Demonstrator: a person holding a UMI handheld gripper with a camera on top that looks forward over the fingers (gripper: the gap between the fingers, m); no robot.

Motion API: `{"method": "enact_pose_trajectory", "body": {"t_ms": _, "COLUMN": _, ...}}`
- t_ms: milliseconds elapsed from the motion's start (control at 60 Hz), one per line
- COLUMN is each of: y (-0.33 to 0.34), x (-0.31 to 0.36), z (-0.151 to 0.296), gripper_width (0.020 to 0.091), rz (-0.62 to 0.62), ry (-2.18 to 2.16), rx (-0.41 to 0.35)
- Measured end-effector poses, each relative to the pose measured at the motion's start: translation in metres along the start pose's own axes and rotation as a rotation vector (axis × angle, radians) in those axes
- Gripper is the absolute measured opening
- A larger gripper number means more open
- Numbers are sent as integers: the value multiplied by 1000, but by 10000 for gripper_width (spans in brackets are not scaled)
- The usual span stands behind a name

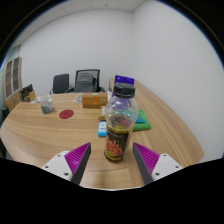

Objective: Pour water

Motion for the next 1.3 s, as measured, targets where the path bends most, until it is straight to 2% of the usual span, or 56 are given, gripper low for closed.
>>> {"method": "enact_pose_trajectory", "body": {"t_ms": 117, "y": -32, "x": -7, "z": 19, "gripper_width": 856, "rz": 6, "ry": -12, "rx": -49}}
{"method": "enact_pose_trajectory", "body": {"t_ms": 167, "y": -44, "x": -10, "z": 25, "gripper_width": 830, "rz": 2, "ry": -14, "rx": -63}}
{"method": "enact_pose_trajectory", "body": {"t_ms": 217, "y": -52, "x": -9, "z": 29, "gripper_width": 761, "rz": 9, "ry": -19, "rx": -75}}
{"method": "enact_pose_trajectory", "body": {"t_ms": 283, "y": -59, "x": -9, "z": 35, "gripper_width": 573, "rz": 14, "ry": -17, "rx": -108}}
{"method": "enact_pose_trajectory", "body": {"t_ms": 300, "y": -60, "x": -9, "z": 36, "gripper_width": 545, "rz": 15, "ry": -15, "rx": -116}}
{"method": "enact_pose_trajectory", "body": {"t_ms": 333, "y": -61, "x": -10, "z": 36, "gripper_width": 540, "rz": 11, "ry": -18, "rx": -126}}
{"method": "enact_pose_trajectory", "body": {"t_ms": 517, "y": -63, "x": -11, "z": 38, "gripper_width": 393, "rz": -13, "ry": -35, "rx": -160}}
{"method": "enact_pose_trajectory", "body": {"t_ms": 717, "y": -68, "x": -1, "z": 55, "gripper_width": 393, "rz": -117, "ry": 28, "rx": -166}}
{"method": "enact_pose_trajectory", "body": {"t_ms": 967, "y": -70, "x": 60, "z": 161, "gripper_width": 392, "rz": -373, "ry": 331, "rx": -252}}
{"method": "enact_pose_trajectory", "body": {"t_ms": 1183, "y": -101, "x": 176, "z": 248, "gripper_width": 393, "rz": -603, "ry": 875, "rx": -311}}
{"method": "enact_pose_trajectory", "body": {"t_ms": 1300, "y": -137, "x": 252, "z": 261, "gripper_width": 392, "rz": -653, "ry": 1224, "rx": -328}}
Point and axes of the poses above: the point between the fingertips, and its own axes, seen from behind it with the camera up: x to the left, z up, y backward, against the way the camera looks, the point moved 5 cm from there along y, backward, against the way the camera looks, and after that the axes turned 10 degrees about -y, right-handed, at the moved point
